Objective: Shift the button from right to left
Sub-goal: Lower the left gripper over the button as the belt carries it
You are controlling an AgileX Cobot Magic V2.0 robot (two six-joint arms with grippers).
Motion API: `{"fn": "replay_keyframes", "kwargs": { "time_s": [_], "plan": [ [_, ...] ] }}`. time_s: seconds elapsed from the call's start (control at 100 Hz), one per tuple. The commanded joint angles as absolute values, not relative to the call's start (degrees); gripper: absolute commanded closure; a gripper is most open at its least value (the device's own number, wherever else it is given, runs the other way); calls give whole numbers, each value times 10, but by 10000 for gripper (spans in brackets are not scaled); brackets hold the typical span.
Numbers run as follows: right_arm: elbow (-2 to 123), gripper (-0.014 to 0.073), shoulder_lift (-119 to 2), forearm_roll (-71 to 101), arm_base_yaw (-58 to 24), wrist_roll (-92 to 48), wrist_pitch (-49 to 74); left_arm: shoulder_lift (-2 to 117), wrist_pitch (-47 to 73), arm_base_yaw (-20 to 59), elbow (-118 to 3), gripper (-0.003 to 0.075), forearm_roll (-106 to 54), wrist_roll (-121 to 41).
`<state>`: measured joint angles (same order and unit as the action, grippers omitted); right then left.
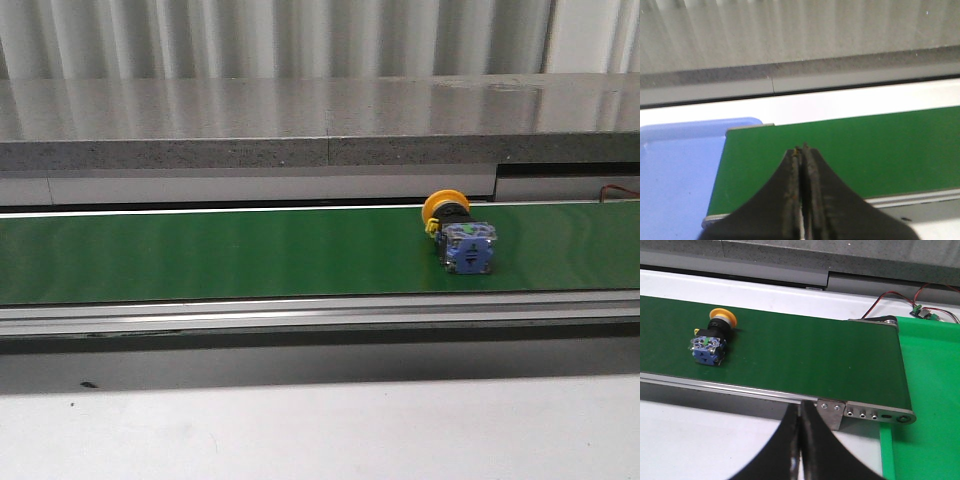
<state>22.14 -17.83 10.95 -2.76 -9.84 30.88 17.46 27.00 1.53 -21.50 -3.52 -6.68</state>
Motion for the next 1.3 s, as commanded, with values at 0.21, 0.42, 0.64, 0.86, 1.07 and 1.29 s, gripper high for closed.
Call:
{"fn": "replay_keyframes", "kwargs": {
  "time_s": [0.21,0.42,0.64,0.86,1.07,1.29],
  "plan": [
    [235,662,-180,109,-26,-105,263,381,353,15,-363,463,-58,-66],
    [235,662,-180,109,-26,-105,263,464,346,15,-403,41,-68,-66],
    [235,662,-180,109,-26,-105,263,500,311,15,-406,75,-99,-65],
    [235,662,-180,109,-26,-105,263,553,379,15,-460,84,-234,-67],
    [235,662,-180,109,-26,-105,263,630,487,29,-537,84,-317,-84],
    [235,662,-180,109,-26,-105,263,710,543,106,-618,84,-311,-63]
  ]
}}
